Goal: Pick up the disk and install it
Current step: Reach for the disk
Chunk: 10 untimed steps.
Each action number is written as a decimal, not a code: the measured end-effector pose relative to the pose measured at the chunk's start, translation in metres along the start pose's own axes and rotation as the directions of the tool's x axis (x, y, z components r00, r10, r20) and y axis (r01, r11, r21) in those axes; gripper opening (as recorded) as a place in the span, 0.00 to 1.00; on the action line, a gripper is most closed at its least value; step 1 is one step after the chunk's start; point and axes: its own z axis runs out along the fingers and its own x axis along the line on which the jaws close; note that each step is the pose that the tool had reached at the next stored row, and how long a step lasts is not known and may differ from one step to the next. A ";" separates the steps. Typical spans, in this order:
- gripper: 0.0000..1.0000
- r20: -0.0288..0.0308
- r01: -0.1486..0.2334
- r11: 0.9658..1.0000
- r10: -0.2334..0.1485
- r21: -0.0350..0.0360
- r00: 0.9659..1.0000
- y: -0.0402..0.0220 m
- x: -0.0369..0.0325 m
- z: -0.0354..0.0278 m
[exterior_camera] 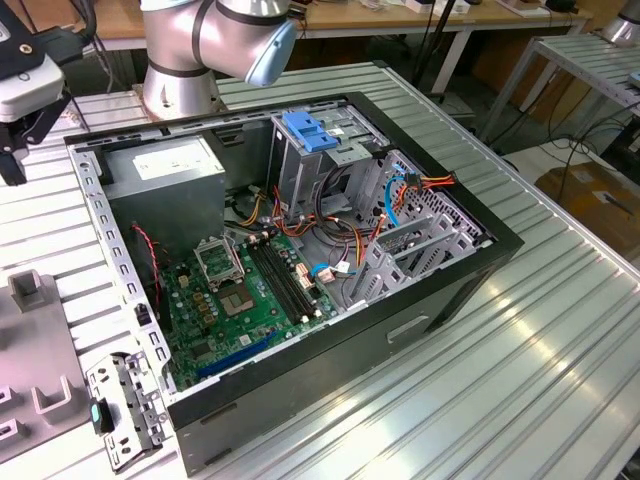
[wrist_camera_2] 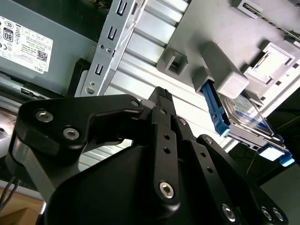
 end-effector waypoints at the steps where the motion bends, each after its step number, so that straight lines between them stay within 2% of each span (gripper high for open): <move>1: 0.11 0.000 0.000 1.000 0.000 0.000 1.000 -0.0001 0.0011 0.0000; 7: 0.11 0.000 0.000 1.000 0.000 0.000 1.000 -0.0008 0.0103 -0.0001; 8: 0.11 0.000 0.000 1.000 0.000 0.000 1.000 -0.0011 0.0150 -0.0002; 10: 0.11 0.000 0.000 1.000 0.000 0.000 1.000 -0.0015 0.0196 -0.0003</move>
